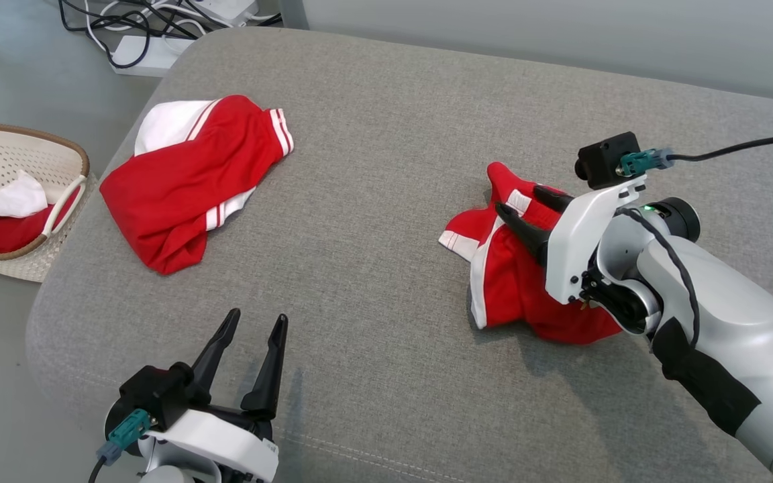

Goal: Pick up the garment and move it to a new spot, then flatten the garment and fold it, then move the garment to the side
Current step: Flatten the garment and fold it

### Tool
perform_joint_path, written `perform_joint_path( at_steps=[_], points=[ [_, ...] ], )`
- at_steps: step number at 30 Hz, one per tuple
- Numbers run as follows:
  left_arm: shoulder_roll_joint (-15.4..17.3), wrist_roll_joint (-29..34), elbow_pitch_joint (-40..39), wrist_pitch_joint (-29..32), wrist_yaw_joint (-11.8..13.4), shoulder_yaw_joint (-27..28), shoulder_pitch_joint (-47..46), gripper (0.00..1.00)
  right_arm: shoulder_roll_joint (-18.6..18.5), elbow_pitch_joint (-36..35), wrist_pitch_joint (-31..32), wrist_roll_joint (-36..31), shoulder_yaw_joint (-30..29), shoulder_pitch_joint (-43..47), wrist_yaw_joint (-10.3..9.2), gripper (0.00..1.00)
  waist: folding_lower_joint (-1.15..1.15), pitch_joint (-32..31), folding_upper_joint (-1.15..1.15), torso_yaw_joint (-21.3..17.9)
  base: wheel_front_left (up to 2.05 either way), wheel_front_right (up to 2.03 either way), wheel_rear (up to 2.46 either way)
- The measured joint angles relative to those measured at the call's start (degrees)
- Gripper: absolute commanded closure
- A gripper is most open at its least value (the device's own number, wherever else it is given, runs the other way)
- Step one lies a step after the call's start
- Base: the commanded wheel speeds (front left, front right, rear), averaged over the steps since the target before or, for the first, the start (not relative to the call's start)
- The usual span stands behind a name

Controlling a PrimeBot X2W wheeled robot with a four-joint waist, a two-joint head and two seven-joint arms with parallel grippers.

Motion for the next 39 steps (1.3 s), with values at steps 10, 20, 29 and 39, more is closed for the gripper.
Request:
perform_joint_path(
  at_steps=[10,20,29,39],
  points=[
    [-0.11,-0.01,-0.62,0.00,0.00,-0.77,-0.43,0.00,-3.10,-2.42,-2.18,4.88,2.79,-1.14,0.00,1.00,0.00,-1.34,0.00,-3.57,0.00,0.00,0.00],
    [0.35,-1.68,-0.19,0.00,0.00,-5.34,-3.59,0.00,-12.82,-7.79,-10.44,12.66,-3.02,3.37,0.00,1.00,0.00,-3.37,0.00,-10.12,0.00,0.00,0.00],
    [0.70,-4.44,4.79,0.01,0.00,-10.53,-6.98,0.00,-17.47,-8.43,-11.68,14.50,-3.92,10.82,0.00,1.00,0.00,-3.49,0.00,-15.79,0.00,0.00,0.00],
    [2.03,-13.11,16.53,0.00,0.00,-20.39,-15.81,0.00,-13.60,-2.99,-14.95,14.32,-4.81,14.36,0.00,1.00,0.00,-1.04,0.00,-18.70,0.00,0.00,0.00]
  ],
)
